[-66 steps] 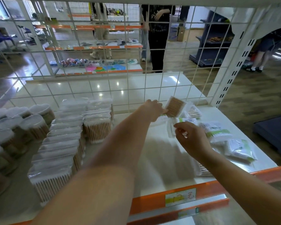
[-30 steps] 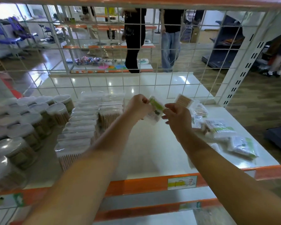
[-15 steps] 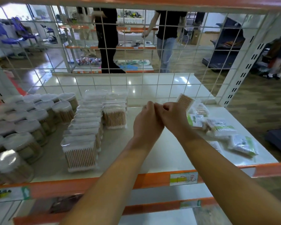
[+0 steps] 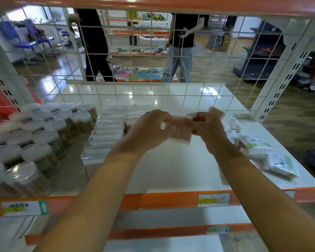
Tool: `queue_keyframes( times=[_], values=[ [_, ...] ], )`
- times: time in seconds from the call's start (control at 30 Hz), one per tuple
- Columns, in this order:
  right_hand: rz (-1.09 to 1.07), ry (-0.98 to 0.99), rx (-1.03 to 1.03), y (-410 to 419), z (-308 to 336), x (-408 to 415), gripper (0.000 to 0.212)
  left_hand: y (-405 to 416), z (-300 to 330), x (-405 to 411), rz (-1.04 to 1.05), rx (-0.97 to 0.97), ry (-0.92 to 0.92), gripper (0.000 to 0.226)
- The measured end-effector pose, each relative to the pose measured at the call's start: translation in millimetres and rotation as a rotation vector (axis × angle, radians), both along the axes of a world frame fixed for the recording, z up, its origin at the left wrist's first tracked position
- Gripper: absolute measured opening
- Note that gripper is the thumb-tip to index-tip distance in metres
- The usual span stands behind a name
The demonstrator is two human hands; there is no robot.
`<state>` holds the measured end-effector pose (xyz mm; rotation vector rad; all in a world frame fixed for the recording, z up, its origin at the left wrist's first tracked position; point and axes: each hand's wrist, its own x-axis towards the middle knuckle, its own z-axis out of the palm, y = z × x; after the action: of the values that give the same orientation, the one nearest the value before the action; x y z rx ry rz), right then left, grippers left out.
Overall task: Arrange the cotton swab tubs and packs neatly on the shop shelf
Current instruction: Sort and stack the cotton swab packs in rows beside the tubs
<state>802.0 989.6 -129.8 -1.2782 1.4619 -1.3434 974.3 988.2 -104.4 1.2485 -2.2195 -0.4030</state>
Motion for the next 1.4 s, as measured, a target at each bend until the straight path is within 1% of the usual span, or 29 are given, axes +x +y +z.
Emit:
queue_keyframes(
  times=[0.03, 0.13, 0.23, 0.37, 0.47, 0.57, 0.63, 0.73, 0.87, 1.1, 1.17, 1.3, 1.33, 1.4],
  values=[
    [0.001, -0.007, -0.001, -0.7, -2.5, 5.2, 0.007, -3.1, 2.2, 9.8, 0.023, -0.019, -0.037, 0.032],
    [-0.007, 0.027, 0.000, -5.7, -16.1, 25.1, 0.015, -12.2, 6.2, 40.5, 0.092, -0.034, -0.153, 0.034],
    [0.010, 0.047, 0.033, -10.4, -33.9, 47.9, 0.009, -20.1, 1.8, 69.3, 0.159, -0.062, -0.239, 0.035],
    [0.042, 0.065, 0.067, -17.8, -45.9, 70.5, 0.022, -23.6, -10.4, 94.9, 0.225, -0.132, -0.291, 0.032],
    [0.079, 0.116, 0.051, -24.5, -49.5, 84.3, 0.022, -24.0, -17.2, 105.7, 0.246, -0.147, -0.299, 0.031],
    [0.101, 0.155, 0.034, -31.5, -53.7, 93.7, 0.014, -25.3, -20.9, 112.9, 0.260, -0.138, -0.290, 0.031],
    [0.092, 0.217, 0.004, -36.8, -56.3, 95.3, 0.011, -26.4, -22.0, 116.0, 0.265, -0.131, -0.278, 0.030],
    [0.042, 0.364, -0.073, -42.6, -60.2, 94.1, 0.019, -28.2, -22.3, 119.6, 0.273, -0.132, -0.255, 0.029],
    [-0.011, 0.513, -0.138, -47.8, -67.2, 95.9, 0.025, -30.0, -24.8, 122.9, 0.271, -0.145, -0.235, 0.027],
    [-0.034, 0.624, -0.219, -53.8, -67.9, 95.5, 0.027, -30.4, -29.7, 121.6, 0.224, -0.155, -0.246, 0.027],
    [-0.048, 0.652, -0.211, -54.0, -67.1, 96.6, 0.035, -30.3, -31.0, 120.6, 0.222, -0.162, -0.258, 0.027],
    [-0.100, 0.630, -0.111, -52.7, -65.6, 96.4, 0.066, -31.4, -30.8, 119.5, 0.217, -0.144, -0.257, 0.027],
    [-0.108, 0.632, -0.099, -52.6, -65.6, 96.0, 0.069, -32.3, -29.8, 119.6, 0.218, -0.142, -0.257, 0.028],
    [-0.112, 0.642, -0.123, -52.1, -64.8, 95.8, 0.061, -34.6, -27.3, 119.5, 0.223, -0.141, -0.258, 0.028]
  ],
)
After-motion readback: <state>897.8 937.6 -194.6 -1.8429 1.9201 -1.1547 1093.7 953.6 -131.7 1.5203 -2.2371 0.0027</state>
